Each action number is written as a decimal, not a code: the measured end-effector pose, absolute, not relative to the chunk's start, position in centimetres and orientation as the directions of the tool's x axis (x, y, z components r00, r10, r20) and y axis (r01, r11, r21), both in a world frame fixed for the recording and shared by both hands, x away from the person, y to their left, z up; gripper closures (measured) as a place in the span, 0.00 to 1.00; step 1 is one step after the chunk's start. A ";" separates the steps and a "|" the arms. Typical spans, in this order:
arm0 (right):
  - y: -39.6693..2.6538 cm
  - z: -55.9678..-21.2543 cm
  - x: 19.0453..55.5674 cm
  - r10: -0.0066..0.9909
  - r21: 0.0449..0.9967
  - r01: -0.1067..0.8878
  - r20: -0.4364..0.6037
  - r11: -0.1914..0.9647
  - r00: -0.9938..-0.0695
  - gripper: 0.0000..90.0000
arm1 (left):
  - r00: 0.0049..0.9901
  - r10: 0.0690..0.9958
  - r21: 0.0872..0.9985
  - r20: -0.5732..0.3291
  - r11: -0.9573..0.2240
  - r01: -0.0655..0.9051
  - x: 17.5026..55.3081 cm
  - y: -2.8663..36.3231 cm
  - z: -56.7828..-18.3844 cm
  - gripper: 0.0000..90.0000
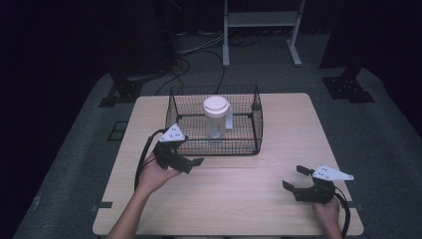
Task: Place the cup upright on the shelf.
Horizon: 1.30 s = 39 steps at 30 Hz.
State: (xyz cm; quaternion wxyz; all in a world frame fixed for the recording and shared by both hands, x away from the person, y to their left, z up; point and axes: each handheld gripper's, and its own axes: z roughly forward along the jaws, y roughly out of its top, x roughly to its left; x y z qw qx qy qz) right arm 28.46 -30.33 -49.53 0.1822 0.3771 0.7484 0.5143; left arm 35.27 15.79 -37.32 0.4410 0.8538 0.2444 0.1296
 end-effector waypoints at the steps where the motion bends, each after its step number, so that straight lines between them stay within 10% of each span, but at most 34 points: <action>1: -30.3 -49.5 28.5 0.752 0.907 0.377 0.115 0.187 -0.649 0.14 | 0.847 0.532 0.818 0.004 -0.489 0.304 35.1 15.8 -37.4 0.01; 39: -30.3 -49.5 28.5 0.757 0.906 0.378 0.109 0.191 -0.644 0.14 | 0.826 0.564 0.835 0.002 -0.455 0.309 31.3 19.2 -41.0 0.01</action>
